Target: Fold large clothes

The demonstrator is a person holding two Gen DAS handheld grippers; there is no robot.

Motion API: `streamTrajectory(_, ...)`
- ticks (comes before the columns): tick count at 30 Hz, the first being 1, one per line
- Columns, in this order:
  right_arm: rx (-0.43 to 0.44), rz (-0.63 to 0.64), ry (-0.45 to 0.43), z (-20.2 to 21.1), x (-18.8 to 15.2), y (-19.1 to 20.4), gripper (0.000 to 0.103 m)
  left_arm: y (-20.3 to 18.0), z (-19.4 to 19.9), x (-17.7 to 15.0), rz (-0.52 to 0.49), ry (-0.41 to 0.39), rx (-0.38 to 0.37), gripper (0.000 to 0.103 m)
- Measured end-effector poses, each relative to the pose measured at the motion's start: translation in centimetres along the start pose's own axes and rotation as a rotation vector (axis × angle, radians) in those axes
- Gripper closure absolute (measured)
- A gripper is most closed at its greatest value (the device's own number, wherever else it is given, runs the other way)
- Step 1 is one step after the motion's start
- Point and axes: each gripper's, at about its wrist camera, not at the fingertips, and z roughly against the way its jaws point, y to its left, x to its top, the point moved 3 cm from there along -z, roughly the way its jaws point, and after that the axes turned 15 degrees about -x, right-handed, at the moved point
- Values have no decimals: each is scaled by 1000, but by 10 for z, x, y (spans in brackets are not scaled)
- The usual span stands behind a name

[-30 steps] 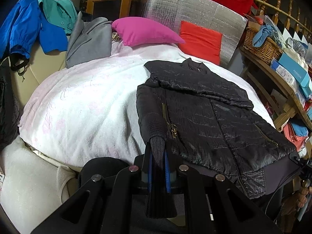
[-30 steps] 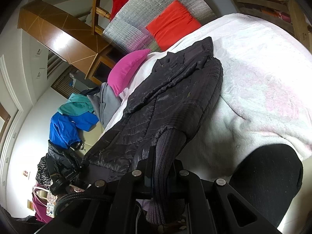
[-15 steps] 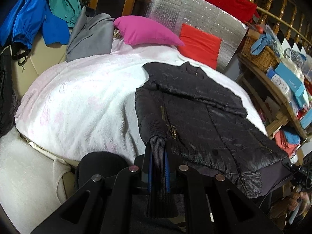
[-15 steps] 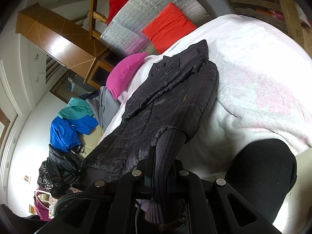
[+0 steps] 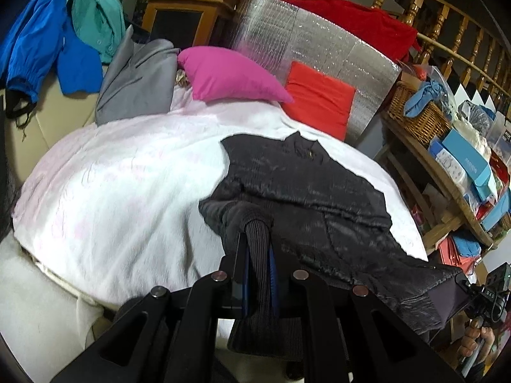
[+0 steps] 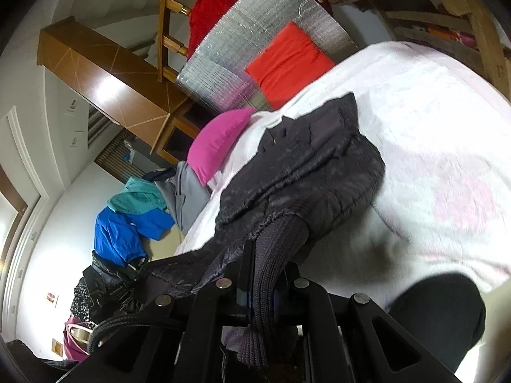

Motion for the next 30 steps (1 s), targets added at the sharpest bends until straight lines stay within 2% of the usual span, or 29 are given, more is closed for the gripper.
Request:
streamTrajectory(15, 19, 44, -106, -23, 79, 29, 95, -11, -31, 67, -58, -80, 11, 92)
streamTrajectory(23, -8, 50, -124, -51, 114, 36, 95, -7, -61, 89, -51, -95, 58, 92)
streamTrajectory(30, -44, 26, -129, -76, 131, 36, 95, -5, -85, 100, -59, -82, 108, 92)
